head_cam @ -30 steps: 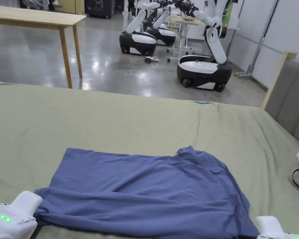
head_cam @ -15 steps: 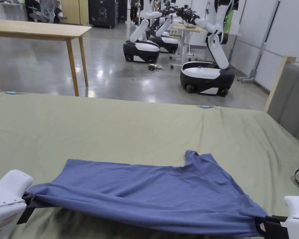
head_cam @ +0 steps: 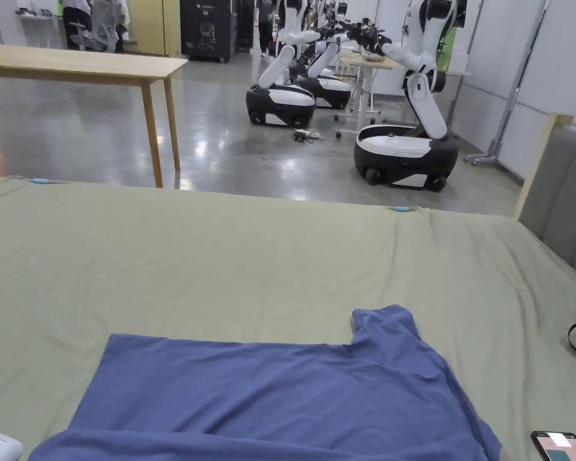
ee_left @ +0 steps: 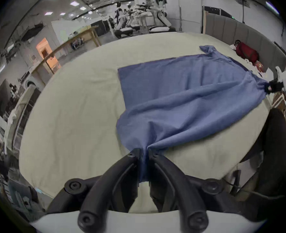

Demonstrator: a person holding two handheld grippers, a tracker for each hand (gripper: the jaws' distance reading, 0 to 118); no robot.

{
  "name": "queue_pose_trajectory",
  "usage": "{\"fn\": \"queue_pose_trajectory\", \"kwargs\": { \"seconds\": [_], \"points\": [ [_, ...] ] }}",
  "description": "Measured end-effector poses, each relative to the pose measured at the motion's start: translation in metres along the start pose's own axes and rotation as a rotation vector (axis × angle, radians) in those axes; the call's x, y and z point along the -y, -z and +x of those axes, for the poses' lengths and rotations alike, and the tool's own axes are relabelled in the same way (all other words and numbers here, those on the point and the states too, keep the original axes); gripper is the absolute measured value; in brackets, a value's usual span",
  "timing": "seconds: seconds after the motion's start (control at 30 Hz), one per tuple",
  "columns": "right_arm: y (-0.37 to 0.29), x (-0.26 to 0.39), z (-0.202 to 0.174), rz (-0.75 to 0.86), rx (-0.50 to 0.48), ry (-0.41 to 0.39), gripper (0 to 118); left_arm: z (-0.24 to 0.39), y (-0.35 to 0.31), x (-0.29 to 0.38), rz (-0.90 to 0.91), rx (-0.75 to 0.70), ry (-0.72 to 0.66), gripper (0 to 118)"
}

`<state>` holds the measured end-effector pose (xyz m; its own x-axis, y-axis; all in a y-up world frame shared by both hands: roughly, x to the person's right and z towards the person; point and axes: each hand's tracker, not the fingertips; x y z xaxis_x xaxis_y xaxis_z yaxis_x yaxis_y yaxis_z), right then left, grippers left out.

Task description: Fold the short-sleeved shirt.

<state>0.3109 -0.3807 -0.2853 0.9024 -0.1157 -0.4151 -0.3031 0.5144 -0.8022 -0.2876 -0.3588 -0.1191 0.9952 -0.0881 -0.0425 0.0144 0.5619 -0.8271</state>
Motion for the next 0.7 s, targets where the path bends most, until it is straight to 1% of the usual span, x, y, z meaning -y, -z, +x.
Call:
{"fn": "queue_pose_trajectory", "kwargs": {
  "seconds": [0.03, 0.07, 0.1, 0.13, 0.17, 0.2, 0.23, 0.33, 0.37, 0.4, 0.43, 0.47, 0.5, 0.53, 0.57, 0.6, 0.63, 0.67, 0.7],
  "points": [
    [0.0, 0.001, 0.0, 0.0, 0.008, 0.008, 16, -0.002, 0.001, 0.002, -0.006, 0.001, -0.015, 22],
    [-0.007, -0.001, -0.002, -0.001, 0.041, -0.004, 30, -0.004, -0.004, 0.003, -0.009, -0.013, -0.035, 65],
    [-0.017, -0.003, -0.006, 0.009, 0.092, -0.048, 49, -0.005, -0.014, 0.004, 0.02, -0.026, -0.036, 97],
    [-0.026, -0.005, -0.01, 0.027, 0.111, -0.085, 69, -0.005, -0.026, 0.003, 0.079, -0.033, -0.048, 110],
    [-0.04, -0.008, -0.018, 0.091, 0.122, -0.123, 80, -0.005, -0.04, -0.003, 0.143, -0.026, -0.08, 110],
    [-0.053, -0.014, -0.025, 0.166, 0.124, -0.144, 80, -0.005, -0.05, -0.009, 0.193, -0.034, -0.111, 110],
    [-0.062, -0.019, -0.032, 0.23, 0.12, -0.147, 80, 0.001, -0.063, -0.017, 0.271, -0.058, -0.122, 110],
    [-0.082, -0.038, -0.056, 0.504, 0.081, -0.079, 80, 0.015, -0.077, -0.04, 0.499, -0.094, -0.137, 110],
    [-0.084, -0.043, -0.065, 0.593, 0.088, -0.048, 80, 0.022, -0.077, -0.049, 0.531, -0.127, -0.138, 110],
    [-0.084, -0.047, -0.073, 0.66, 0.092, -0.041, 80, 0.028, -0.075, -0.058, 0.542, -0.175, -0.143, 110],
    [-0.083, -0.051, -0.079, 0.704, 0.12, -0.04, 78, 0.032, -0.071, -0.066, 0.546, -0.194, -0.147, 108],
    [-0.077, -0.054, -0.084, 0.752, 0.149, -0.035, 62, 0.035, -0.068, -0.072, 0.571, -0.193, -0.157, 93],
    [-0.074, -0.058, -0.089, 0.779, 0.15, -0.03, 37, 0.035, -0.06, -0.076, 0.573, -0.185, -0.164, 63],
    [-0.071, -0.062, -0.093, 0.788, 0.157, -0.026, 10, 0.036, -0.055, -0.082, 0.563, -0.186, -0.162, 23],
    [-0.067, -0.066, -0.096, 0.801, 0.167, -0.016, 4, 0.037, -0.046, -0.088, 0.548, -0.205, -0.163, 2],
    [-0.062, -0.071, -0.096, 0.799, 0.153, -0.008, 4, 0.037, -0.037, -0.092, 0.549, -0.224, -0.167, 2],
    [-0.058, -0.076, -0.096, 0.79, 0.13, -0.006, 4, 0.033, -0.03, -0.094, 0.547, -0.202, -0.169, 2],
    [-0.054, -0.08, -0.098, 0.782, 0.127, -0.006, 4, 0.029, -0.02, -0.099, 0.518, -0.174, -0.178, 2],
    [-0.049, -0.083, -0.1, 0.783, 0.138, -0.011, 4, 0.025, -0.01, -0.104, 0.51, -0.184, -0.177, 2]
  ]
}}
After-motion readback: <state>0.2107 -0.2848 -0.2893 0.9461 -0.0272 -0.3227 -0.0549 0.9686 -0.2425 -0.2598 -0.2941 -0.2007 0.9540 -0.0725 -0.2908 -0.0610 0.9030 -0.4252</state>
